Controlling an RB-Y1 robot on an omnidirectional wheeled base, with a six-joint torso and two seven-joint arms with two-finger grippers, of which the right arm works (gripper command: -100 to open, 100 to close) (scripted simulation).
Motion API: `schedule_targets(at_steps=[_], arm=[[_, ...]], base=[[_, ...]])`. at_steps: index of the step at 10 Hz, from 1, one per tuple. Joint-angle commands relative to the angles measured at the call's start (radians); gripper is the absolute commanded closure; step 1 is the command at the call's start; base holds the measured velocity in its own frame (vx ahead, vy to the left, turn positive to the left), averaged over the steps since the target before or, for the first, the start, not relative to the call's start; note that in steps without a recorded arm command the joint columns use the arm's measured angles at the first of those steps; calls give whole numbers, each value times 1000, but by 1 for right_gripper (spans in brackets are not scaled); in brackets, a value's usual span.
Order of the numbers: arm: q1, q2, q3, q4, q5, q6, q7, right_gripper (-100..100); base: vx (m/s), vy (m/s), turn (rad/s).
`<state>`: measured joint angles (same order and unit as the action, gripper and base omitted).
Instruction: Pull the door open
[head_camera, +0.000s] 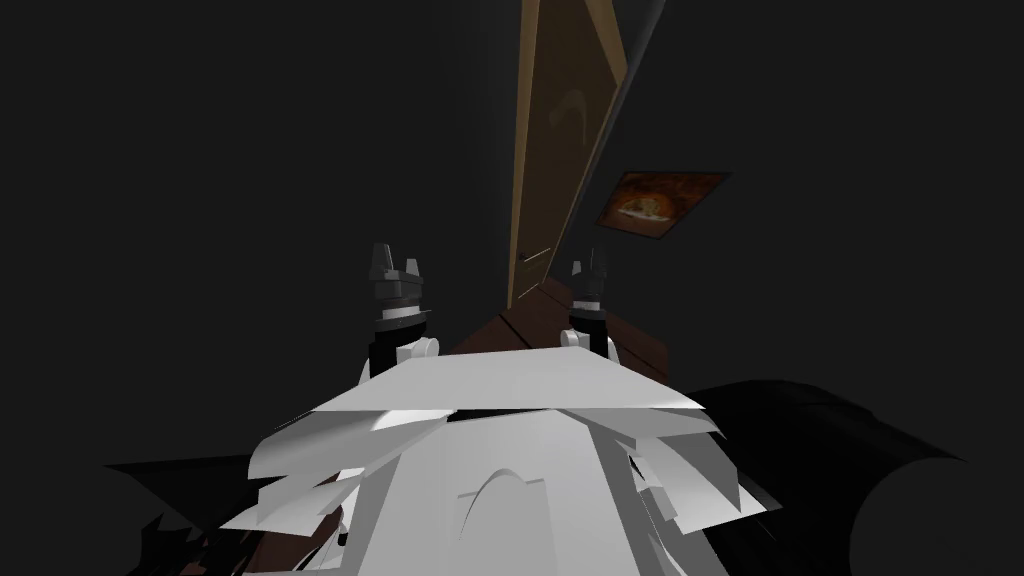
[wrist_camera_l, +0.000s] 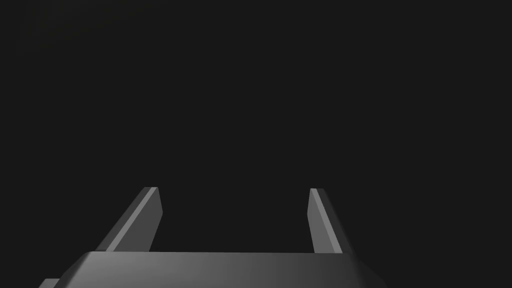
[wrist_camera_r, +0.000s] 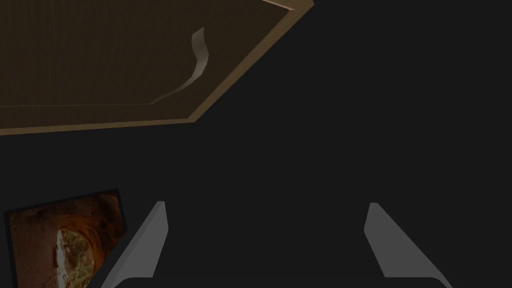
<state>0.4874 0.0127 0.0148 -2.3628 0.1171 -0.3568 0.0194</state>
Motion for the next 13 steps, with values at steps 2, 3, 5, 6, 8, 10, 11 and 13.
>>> schedule_targets(at_steps=[2,3,5,6,8,10,11,13], arm=[[-17,-21,10,52,-22,-13,0,-100],[-28,-35,17,89,-38,-22,0,-100],[-42,-52,26,134,-57,-33,0,-100],[-51,-61,31,160,-68,-39,0,-100],[-69,-82,42,215,-92,-53,0,-100],[-89,-105,54,281,-119,-69,0,-100],[-99,-116,60,310,-133,-77,0,-100],[-122,-141,74,375,-163,-94,0,-100]], base=[[36,-8,127],[84,-142,171],[74,-129,114],[75,-93,107],[65,-77,151],[61,-90,150],[73,-104,155],[76,-110,169]])
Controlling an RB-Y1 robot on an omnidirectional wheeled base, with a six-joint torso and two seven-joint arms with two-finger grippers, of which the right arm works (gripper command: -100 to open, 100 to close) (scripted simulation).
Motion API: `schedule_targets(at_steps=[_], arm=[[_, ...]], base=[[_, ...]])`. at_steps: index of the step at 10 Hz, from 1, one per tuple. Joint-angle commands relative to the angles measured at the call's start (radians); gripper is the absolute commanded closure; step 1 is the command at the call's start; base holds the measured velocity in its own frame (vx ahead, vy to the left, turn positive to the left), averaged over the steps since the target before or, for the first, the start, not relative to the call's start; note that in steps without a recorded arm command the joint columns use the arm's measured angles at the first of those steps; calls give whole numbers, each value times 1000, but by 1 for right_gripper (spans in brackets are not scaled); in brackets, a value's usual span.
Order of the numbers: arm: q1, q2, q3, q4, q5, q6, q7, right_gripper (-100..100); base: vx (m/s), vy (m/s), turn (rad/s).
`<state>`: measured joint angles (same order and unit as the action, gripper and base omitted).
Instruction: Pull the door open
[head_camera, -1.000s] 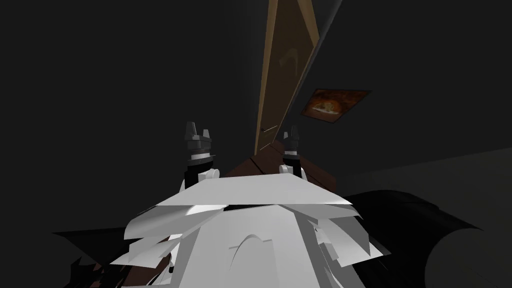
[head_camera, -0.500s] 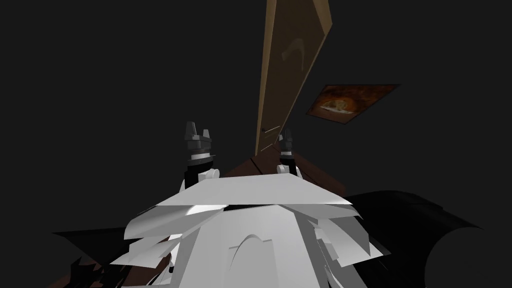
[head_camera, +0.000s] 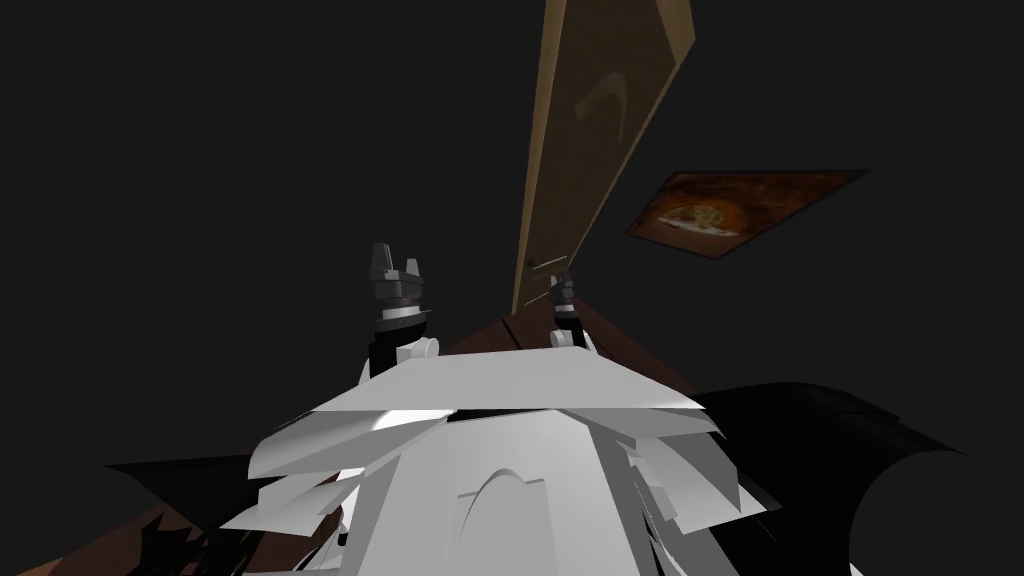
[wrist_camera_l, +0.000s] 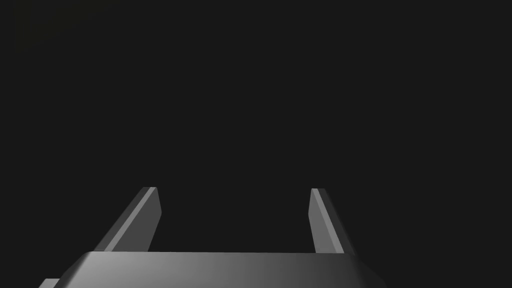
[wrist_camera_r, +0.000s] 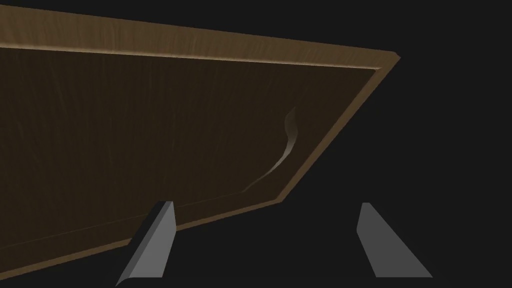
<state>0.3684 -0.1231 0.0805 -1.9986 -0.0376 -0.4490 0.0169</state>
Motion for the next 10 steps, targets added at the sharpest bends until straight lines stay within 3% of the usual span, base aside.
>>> schedule_targets(at_steps=[1,2,3,5,6,9,10], arm=[[-14,-18,15,50,-24,-11,2,-100],[-26,-31,22,83,-39,-20,2,-100],[-26,-31,22,94,-39,-20,2,-100],[-51,-58,37,161,-72,-39,2,-100],[-51,-58,37,172,-72,-39,2,-100],[-88,-99,60,278,-123,-68,2,-100],[-88,-99,60,291,-123,-68,2,-100]], base=[[90,-114,211],[77,-120,178],[40,-82,56],[46,-71,155],[40,-81,83],[48,-94,173],[41,-91,74]])
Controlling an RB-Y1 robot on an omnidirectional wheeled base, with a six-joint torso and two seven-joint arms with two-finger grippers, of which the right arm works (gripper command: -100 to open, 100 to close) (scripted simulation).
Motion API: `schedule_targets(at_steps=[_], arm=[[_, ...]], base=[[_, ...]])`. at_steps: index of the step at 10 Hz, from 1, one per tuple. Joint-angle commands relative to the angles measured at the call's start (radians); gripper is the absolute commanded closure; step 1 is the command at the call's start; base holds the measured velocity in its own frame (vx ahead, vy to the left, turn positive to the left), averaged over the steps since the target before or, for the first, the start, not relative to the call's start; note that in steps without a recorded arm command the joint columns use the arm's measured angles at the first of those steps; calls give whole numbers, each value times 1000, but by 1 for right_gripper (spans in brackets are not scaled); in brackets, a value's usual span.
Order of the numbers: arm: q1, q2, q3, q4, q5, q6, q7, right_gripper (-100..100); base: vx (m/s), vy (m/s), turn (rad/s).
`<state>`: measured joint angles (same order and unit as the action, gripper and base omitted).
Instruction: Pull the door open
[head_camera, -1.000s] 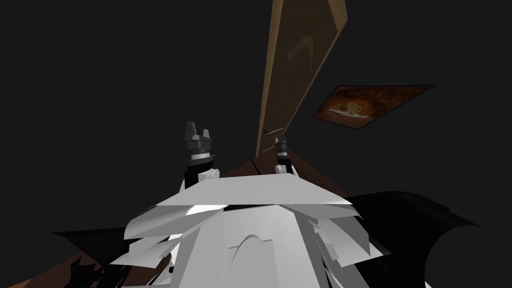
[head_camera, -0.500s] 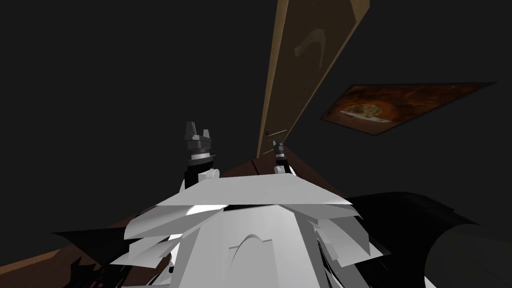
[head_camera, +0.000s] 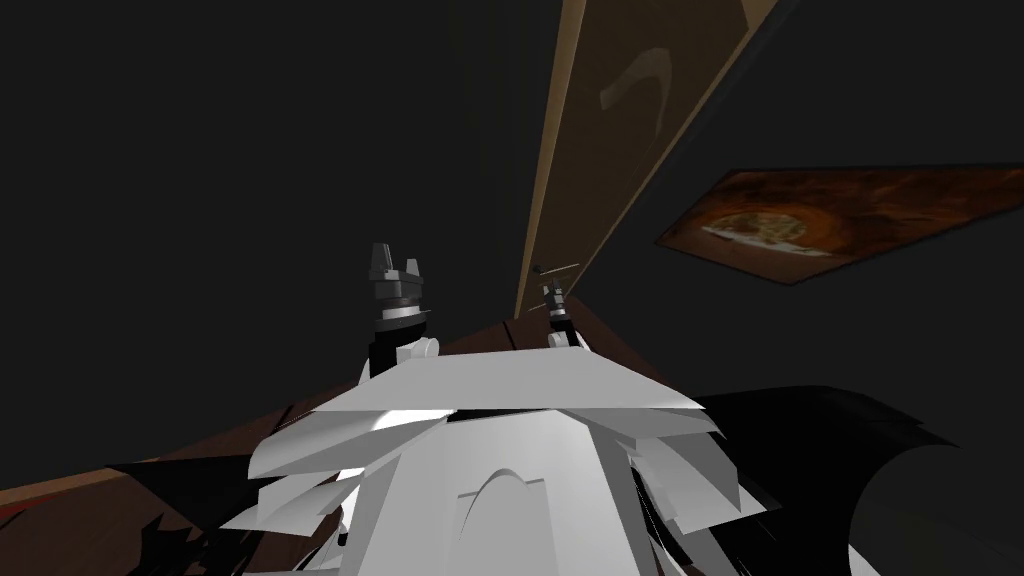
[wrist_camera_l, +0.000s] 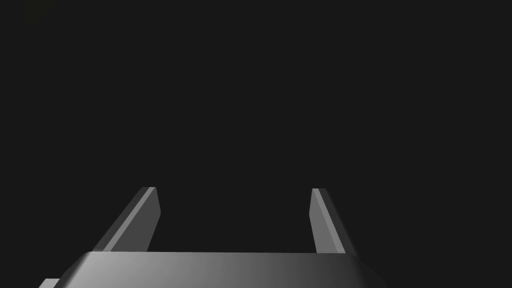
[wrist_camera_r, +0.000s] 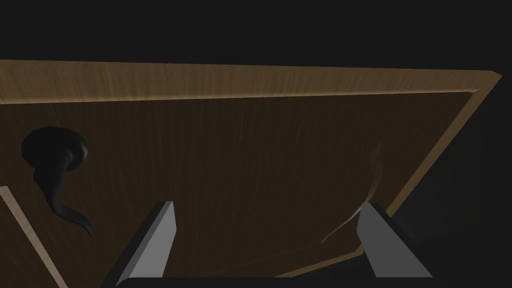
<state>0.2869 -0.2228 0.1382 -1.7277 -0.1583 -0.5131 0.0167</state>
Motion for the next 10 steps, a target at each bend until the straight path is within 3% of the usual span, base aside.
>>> schedule_targets(at_steps=[1,2,3,4,8,9,10], arm=[[-19,-13,10,50,-19,-14,2,-100],[-19,-13,10,60,-19,-14,2,-100],[-32,-27,18,100,-36,-24,2,-100],[-32,-27,18,100,-36,-24,2,-100],[-82,-80,48,248,-103,-63,2,-100],[-82,-80,48,258,-103,-63,2,-100],[-94,-93,56,297,-119,-72,2,-100]], base=[[33,-77,114],[25,-55,68],[27,-59,132],[27,-58,72],[47,-106,172],[19,-97,84],[16,-94,152]])
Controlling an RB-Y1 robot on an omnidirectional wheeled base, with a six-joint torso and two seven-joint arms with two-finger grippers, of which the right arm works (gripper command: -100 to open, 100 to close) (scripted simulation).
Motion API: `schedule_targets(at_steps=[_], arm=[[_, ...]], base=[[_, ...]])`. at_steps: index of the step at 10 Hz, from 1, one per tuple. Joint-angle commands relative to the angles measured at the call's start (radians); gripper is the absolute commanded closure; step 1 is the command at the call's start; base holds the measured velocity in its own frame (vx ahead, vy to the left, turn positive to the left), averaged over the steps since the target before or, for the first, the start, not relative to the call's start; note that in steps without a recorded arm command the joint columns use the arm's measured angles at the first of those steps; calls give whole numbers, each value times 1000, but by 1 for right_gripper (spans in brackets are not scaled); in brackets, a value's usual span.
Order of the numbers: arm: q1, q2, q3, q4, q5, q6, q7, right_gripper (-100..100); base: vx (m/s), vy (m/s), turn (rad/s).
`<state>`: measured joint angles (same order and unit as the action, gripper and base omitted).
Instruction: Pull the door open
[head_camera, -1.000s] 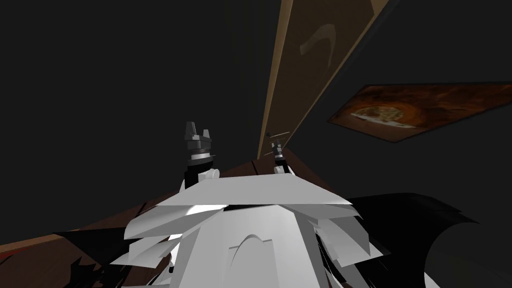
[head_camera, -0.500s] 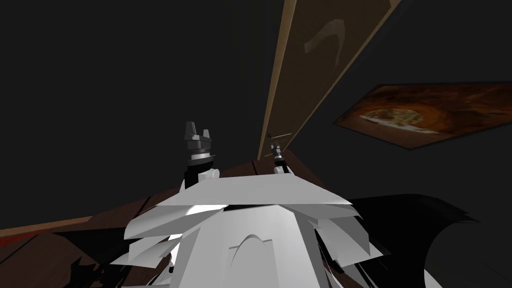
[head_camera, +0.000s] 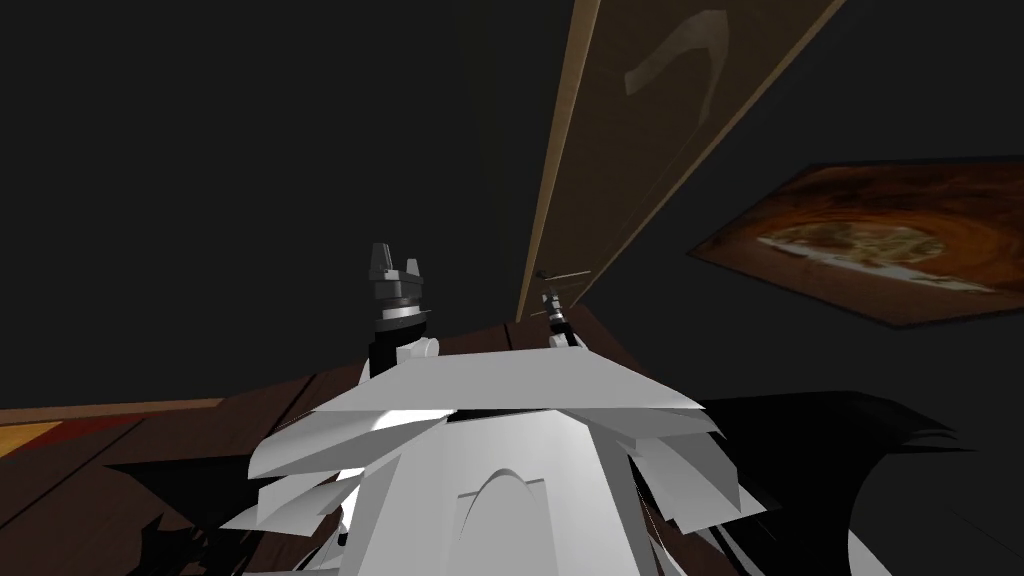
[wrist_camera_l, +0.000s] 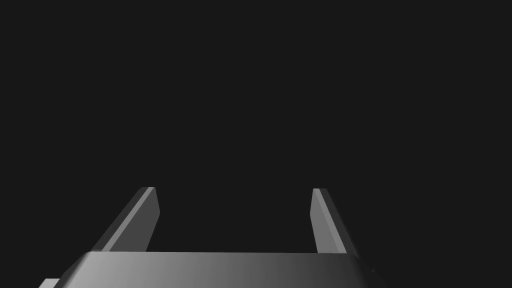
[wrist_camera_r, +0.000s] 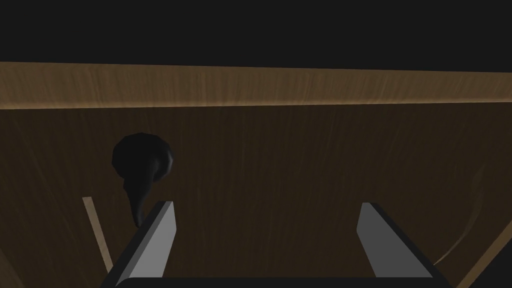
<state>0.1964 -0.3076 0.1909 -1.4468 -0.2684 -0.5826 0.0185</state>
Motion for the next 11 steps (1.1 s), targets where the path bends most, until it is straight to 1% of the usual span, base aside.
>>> schedule_targets(at_steps=[1,3,4,5,7,10,11], arm=[[-15,-21,10,50,-25,-12,0,-100],[-38,-46,24,125,-56,-30,0,-100],[-49,-57,31,148,-70,-38,0,-100],[-49,-57,31,160,-70,-38,0,-100],[-70,-79,43,224,-98,-54,-1,-100],[-98,-109,60,312,-135,-75,-1,-100],[-98,-109,60,313,-135,-75,-1,-100]], base=[[39,-109,167],[28,-115,178],[32,-126,177],[24,-95,71],[21,-84,113],[21,-112,160],[5,-87,46]])
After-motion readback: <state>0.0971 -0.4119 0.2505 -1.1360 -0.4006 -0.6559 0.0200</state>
